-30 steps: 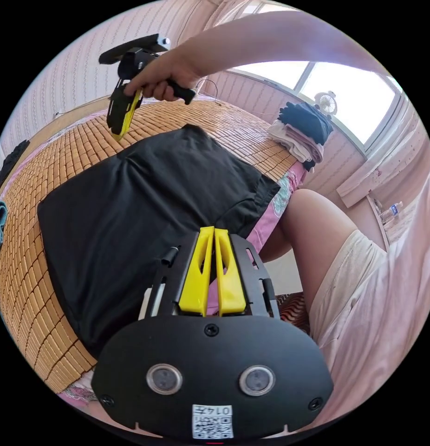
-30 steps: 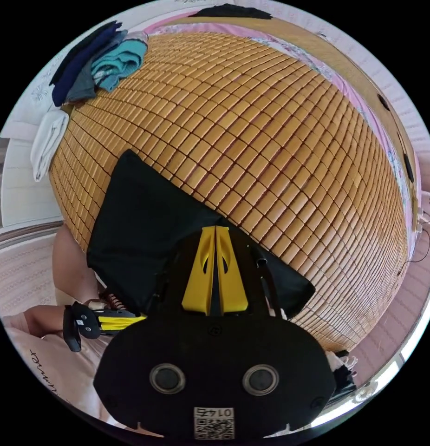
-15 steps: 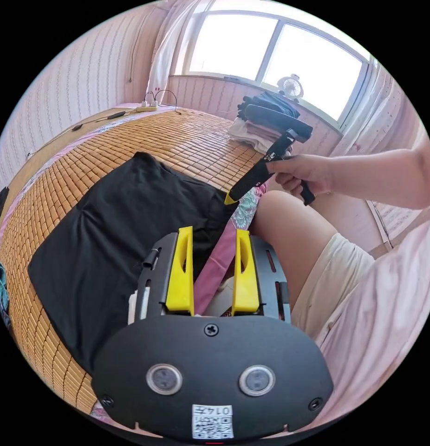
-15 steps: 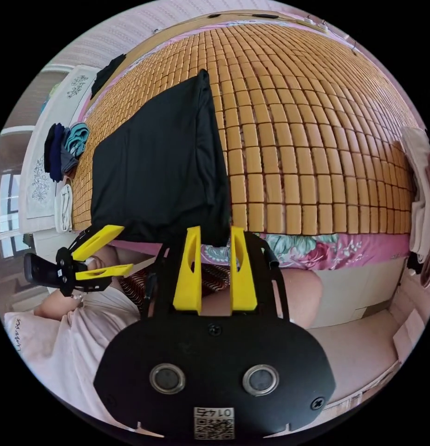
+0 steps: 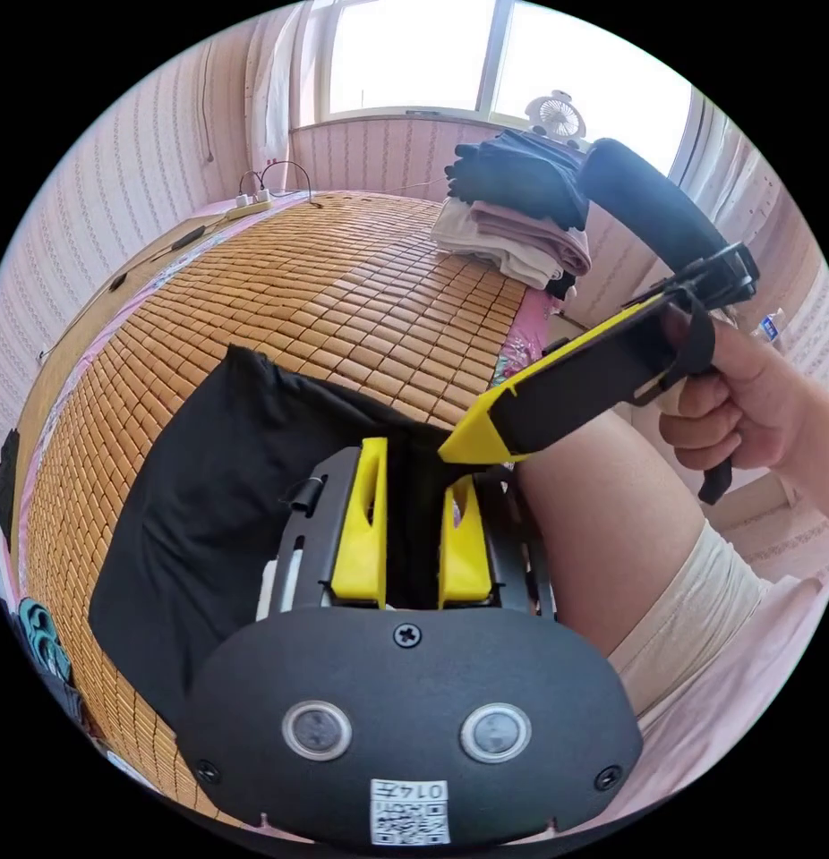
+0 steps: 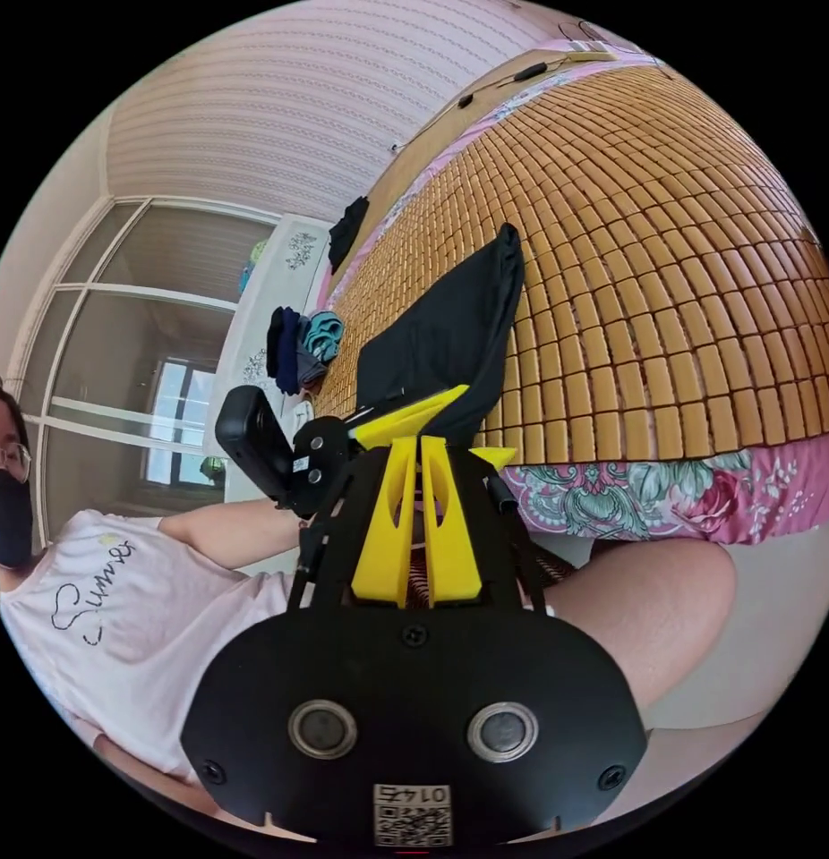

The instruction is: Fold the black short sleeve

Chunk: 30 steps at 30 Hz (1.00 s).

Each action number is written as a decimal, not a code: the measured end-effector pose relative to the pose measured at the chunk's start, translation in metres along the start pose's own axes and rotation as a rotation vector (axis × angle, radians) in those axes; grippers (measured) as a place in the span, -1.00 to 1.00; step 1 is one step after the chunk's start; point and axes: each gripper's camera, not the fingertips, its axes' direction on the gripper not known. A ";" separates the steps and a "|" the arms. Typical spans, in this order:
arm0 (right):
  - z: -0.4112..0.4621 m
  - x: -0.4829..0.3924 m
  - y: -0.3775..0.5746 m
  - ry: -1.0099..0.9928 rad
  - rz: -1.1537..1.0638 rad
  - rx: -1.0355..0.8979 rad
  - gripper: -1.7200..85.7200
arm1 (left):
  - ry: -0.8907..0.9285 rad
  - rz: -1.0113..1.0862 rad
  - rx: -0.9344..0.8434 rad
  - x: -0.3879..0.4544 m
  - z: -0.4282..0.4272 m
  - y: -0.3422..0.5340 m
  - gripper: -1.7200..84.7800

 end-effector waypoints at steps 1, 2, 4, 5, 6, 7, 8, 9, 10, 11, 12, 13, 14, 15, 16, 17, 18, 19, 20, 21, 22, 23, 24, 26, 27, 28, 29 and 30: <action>-0.005 0.002 0.003 0.009 -0.004 0.019 -0.94 | 0.011 -0.002 0.008 0.001 -0.003 0.004 -0.90; -0.015 0.009 0.010 0.023 0.010 0.056 -0.93 | 0.038 -0.002 0.021 0.002 -0.007 0.009 -0.95; -0.027 0.032 0.019 0.069 0.101 0.098 -0.90 | 0.052 0.002 0.022 0.006 -0.013 0.017 -0.97; -0.031 0.048 0.024 0.081 0.153 0.108 -0.87 | 0.064 0.008 0.030 0.009 -0.019 0.024 -0.97; -0.032 0.062 0.028 0.071 0.205 0.126 -0.81 | 0.073 0.012 0.032 0.010 -0.022 0.027 -0.97; -0.031 0.069 0.029 0.049 0.232 0.134 -0.79 | 0.095 0.022 0.039 0.013 -0.029 0.033 -0.98; -0.027 0.079 0.030 -0.022 0.267 0.140 -0.74 | 0.116 0.033 0.051 0.015 -0.038 0.040 -0.98; -0.020 0.086 0.028 -0.072 0.287 0.142 -0.70 | 0.127 0.037 0.057 0.015 -0.042 0.043 -0.98; -0.016 0.088 0.026 -0.077 0.294 0.143 -0.69 | 0.154 0.045 0.066 0.016 -0.051 0.049 -0.98; -0.007 0.093 0.022 -0.060 0.309 0.142 -0.68 | 0.175 0.055 0.074 0.017 -0.059 0.055 -0.98; 0.000 0.099 0.019 -0.063 0.333 0.151 -0.68 | 0.184 0.061 0.076 0.018 -0.062 0.057 -0.98; 0.002 0.102 0.017 -0.081 0.344 0.167 -0.69 | 0.199 0.072 0.078 0.018 -0.069 0.061 -0.98; 0.003 0.110 0.015 -0.125 0.372 0.209 -0.72 | 0.207 0.079 0.083 0.018 -0.075 0.065 -0.98; -0.002 0.117 0.016 -0.147 0.408 0.271 -0.78 | 0.210 0.082 0.088 0.018 -0.079 0.067 -0.98; -0.005 0.120 0.017 -0.153 0.426 0.303 -0.81 | 0.214 0.079 0.104 0.015 -0.084 0.070 -0.98; -0.012 0.123 0.018 -0.183 0.435 0.351 -0.85 | 0.205 0.060 0.122 0.009 -0.088 0.073 -0.98; -0.018 0.124 0.018 -0.218 0.437 0.367 -0.87 | 0.201 0.049 0.129 0.006 -0.090 0.074 -0.98; -0.022 0.122 0.017 -0.227 0.427 0.372 -0.88 | 0.211 0.034 0.141 -0.002 -0.092 0.074 -0.98; -0.031 0.114 0.016 -0.222 0.398 0.380 -0.89 | 0.237 0.015 0.161 -0.010 -0.094 0.074 -0.98; -0.043 0.102 0.013 -0.196 0.359 0.380 -0.90 | 0.254 0.007 0.174 -0.013 -0.095 0.074 -0.98; -0.049 0.095 0.011 -0.182 0.338 0.380 -0.90 | 0.282 -0.001 0.203 -0.020 -0.099 0.072 -0.98; -0.063 0.081 0.007 -0.159 0.294 0.386 -0.91 | 0.294 -0.008 0.239 -0.025 -0.105 0.072 -0.98; -0.075 0.065 0.001 -0.143 0.253 0.386 -0.91 | 0.297 -0.011 0.258 -0.028 -0.108 0.072 -0.98; -0.087 0.037 -0.014 -0.116 0.185 0.368 -0.91 | 0.294 -0.055 0.330 -0.045 -0.122 0.077 -0.98; -0.088 0.015 -0.026 -0.085 0.139 0.341 -0.92 | 0.291 -0.070 0.343 -0.051 -0.125 0.080 -0.98; -0.086 0.004 -0.034 -0.068 0.116 0.322 -0.92 | 0.277 -0.109 0.365 -0.064 -0.131 0.087 -0.98; -0.077 -0.018 -0.050 -0.032 0.072 0.275 -0.92 | 0.259 -0.159 0.380 -0.080 -0.136 0.096 -0.98; -0.062 -0.040 -0.067 0.002 0.033 0.223 -0.91 | 0.251 -0.186 0.384 -0.088 -0.139 0.102 -0.98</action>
